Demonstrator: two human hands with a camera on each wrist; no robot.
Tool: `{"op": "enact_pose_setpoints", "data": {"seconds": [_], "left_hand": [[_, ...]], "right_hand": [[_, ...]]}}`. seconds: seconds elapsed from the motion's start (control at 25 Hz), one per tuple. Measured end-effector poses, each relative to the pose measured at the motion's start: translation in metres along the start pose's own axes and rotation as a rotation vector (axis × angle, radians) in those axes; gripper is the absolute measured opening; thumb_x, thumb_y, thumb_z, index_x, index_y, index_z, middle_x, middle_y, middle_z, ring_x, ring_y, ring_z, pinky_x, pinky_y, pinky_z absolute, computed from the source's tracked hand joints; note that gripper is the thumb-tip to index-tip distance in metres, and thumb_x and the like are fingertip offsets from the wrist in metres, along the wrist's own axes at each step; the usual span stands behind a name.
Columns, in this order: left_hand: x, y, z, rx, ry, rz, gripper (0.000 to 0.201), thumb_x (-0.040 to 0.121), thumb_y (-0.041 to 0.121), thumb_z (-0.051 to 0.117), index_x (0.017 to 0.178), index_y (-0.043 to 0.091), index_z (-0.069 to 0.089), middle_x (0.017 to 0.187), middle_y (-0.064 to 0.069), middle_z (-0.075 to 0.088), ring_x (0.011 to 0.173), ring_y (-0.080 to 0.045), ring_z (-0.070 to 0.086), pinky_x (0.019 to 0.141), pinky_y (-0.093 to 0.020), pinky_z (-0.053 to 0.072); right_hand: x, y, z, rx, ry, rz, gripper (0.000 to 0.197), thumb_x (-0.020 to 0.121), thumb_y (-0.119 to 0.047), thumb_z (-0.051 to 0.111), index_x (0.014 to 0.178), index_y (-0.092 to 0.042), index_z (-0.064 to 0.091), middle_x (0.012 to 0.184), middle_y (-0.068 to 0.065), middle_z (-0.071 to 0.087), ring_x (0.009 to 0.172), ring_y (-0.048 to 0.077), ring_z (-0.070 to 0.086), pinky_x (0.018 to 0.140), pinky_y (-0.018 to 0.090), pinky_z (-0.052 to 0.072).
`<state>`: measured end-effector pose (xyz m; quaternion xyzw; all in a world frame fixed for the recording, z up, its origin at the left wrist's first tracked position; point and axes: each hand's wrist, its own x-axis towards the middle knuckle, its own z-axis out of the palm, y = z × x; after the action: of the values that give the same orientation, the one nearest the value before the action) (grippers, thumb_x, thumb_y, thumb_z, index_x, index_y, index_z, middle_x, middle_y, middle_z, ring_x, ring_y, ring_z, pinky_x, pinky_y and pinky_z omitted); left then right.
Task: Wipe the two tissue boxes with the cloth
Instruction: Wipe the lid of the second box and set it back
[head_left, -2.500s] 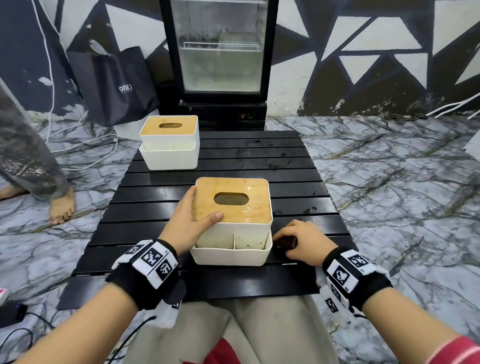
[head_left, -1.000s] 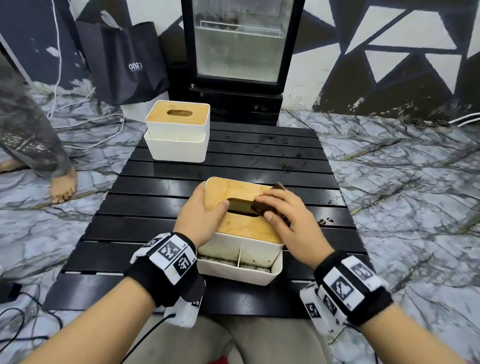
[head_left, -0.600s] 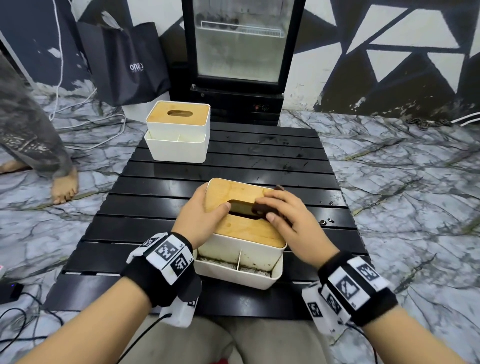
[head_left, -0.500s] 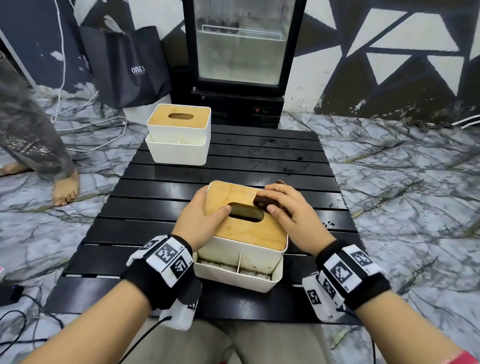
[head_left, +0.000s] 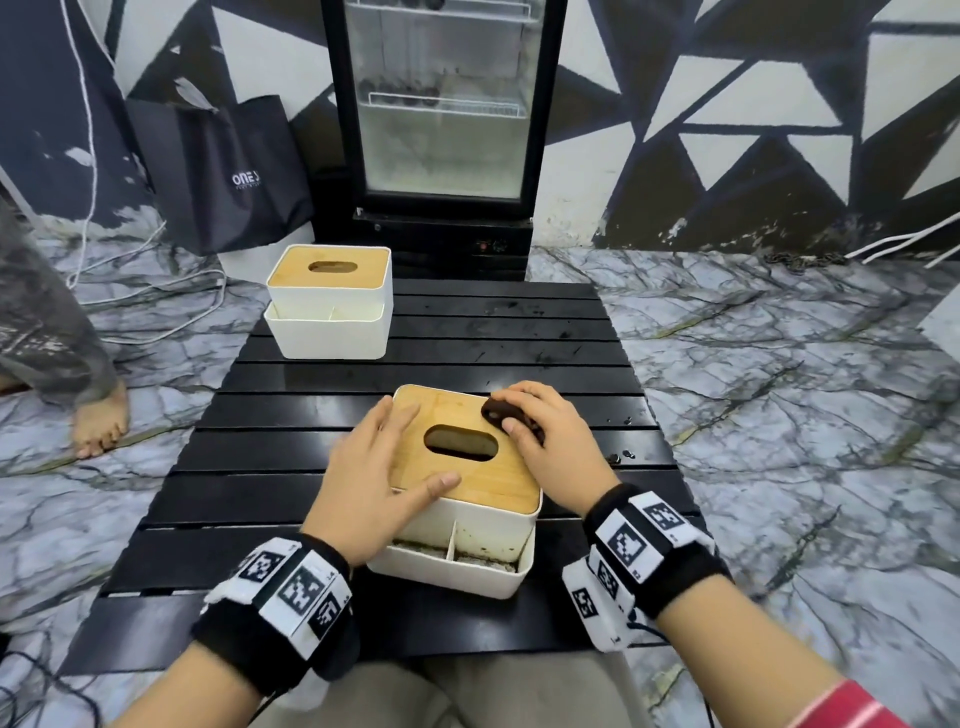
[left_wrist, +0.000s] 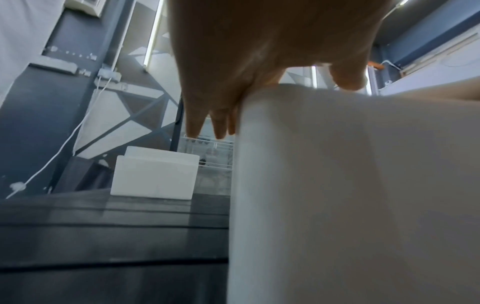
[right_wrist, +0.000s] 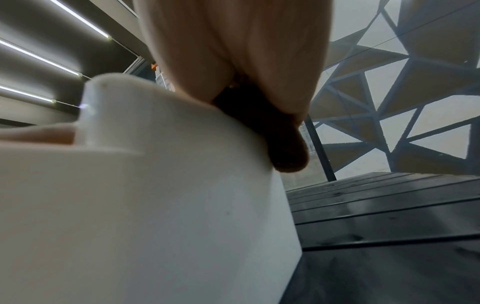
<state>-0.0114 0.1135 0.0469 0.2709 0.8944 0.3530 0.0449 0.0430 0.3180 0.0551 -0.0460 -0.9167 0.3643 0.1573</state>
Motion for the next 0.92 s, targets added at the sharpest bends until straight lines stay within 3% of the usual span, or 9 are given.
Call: {"op": "enact_pose_setpoints", "data": {"seconds": [0.12,0.2,0.32,0.4,0.52,0.64,0.72,0.8,0.92], "left_hand": [[0.004,-0.008,0.001,0.037,0.046,0.018,0.106,0.056,0.084,0.031,0.146,0.03,0.024,0.157,0.005,0.013,0.145,-0.013,0.01,0.116,-0.041,0.001],[0.01,-0.014,-0.002,0.024,0.047,-0.02,0.101,0.058,0.082,0.032,0.146,0.032,0.026,0.157,0.004,0.014,0.145,-0.015,0.011,0.116,-0.048,0.0],[0.021,-0.016,-0.007,-0.002,0.06,-0.124,0.085,0.074,0.073,0.047,0.145,0.03,0.028,0.156,0.0,0.02,0.143,-0.019,0.018,0.117,-0.051,0.005],[0.022,-0.011,-0.008,0.059,0.115,-0.156,0.072,0.087,0.057,0.049,0.146,0.024,0.027,0.154,-0.003,0.025,0.141,-0.022,0.024,0.116,-0.051,0.011],[0.009,0.008,-0.003,0.115,0.17,-0.184,0.079,0.088,0.055,0.048,0.148,0.013,0.019,0.155,-0.008,0.023,0.14,-0.027,0.024,0.114,-0.045,0.022],[-0.006,0.03,0.009,0.071,0.113,-0.235,0.09,0.082,0.062,0.051,0.148,0.014,0.013,0.156,-0.009,0.013,0.14,-0.03,0.02,0.112,-0.045,0.025],[-0.004,0.032,0.015,0.113,0.031,-0.221,0.095,0.08,0.065,0.051,0.149,0.017,0.007,0.158,-0.008,0.002,0.143,-0.03,0.014,0.115,-0.046,0.02],[0.004,0.027,0.009,0.107,-0.064,-0.164,0.095,0.081,0.06,0.055,0.15,0.021,0.003,0.159,-0.004,-0.007,0.145,-0.025,0.008,0.118,-0.044,0.013],[0.016,0.018,-0.007,0.031,-0.194,-0.081,0.092,0.082,0.049,0.063,0.15,0.025,0.007,0.159,0.005,-0.004,0.146,-0.019,0.012,0.118,-0.037,0.017]], "right_hand": [[-0.007,-0.008,0.004,-0.055,0.074,0.101,0.033,0.091,-0.019,0.051,0.124,-0.023,0.054,0.125,-0.005,0.049,0.111,0.02,0.041,0.091,0.018,0.026],[-0.016,-0.011,0.005,-0.088,0.082,0.132,0.034,0.091,-0.021,0.051,0.125,-0.023,0.053,0.125,-0.004,0.048,0.11,0.021,0.041,0.09,0.018,0.027],[-0.036,-0.011,0.001,-0.06,0.075,0.092,0.035,0.09,-0.019,0.053,0.125,-0.022,0.053,0.122,-0.003,0.048,0.111,0.021,0.043,0.094,0.023,0.035],[-0.045,-0.011,-0.004,-0.006,0.042,0.084,0.034,0.09,-0.018,0.054,0.124,-0.021,0.054,0.12,-0.006,0.047,0.11,0.015,0.045,0.093,0.016,0.034],[-0.045,-0.01,-0.011,0.064,0.06,0.073,0.031,0.088,-0.016,0.056,0.119,-0.023,0.058,0.114,-0.008,0.051,0.107,0.009,0.048,0.087,0.003,0.031],[-0.043,-0.011,-0.009,0.061,0.079,0.075,0.031,0.088,-0.016,0.057,0.118,-0.024,0.058,0.113,-0.007,0.052,0.107,0.009,0.049,0.086,0.0,0.03],[-0.052,-0.012,-0.007,0.059,0.065,0.069,0.031,0.088,-0.017,0.057,0.118,-0.024,0.058,0.112,-0.009,0.051,0.106,0.009,0.049,0.086,0.001,0.031],[-0.065,-0.015,-0.008,0.04,0.037,0.043,0.033,0.088,-0.019,0.057,0.119,-0.026,0.057,0.112,-0.012,0.049,0.108,0.009,0.048,0.091,0.008,0.033],[-0.076,-0.016,-0.013,0.034,-0.035,0.018,0.033,0.087,-0.024,0.057,0.12,-0.031,0.056,0.114,-0.014,0.048,0.11,0.009,0.047,0.098,0.02,0.036]]}}
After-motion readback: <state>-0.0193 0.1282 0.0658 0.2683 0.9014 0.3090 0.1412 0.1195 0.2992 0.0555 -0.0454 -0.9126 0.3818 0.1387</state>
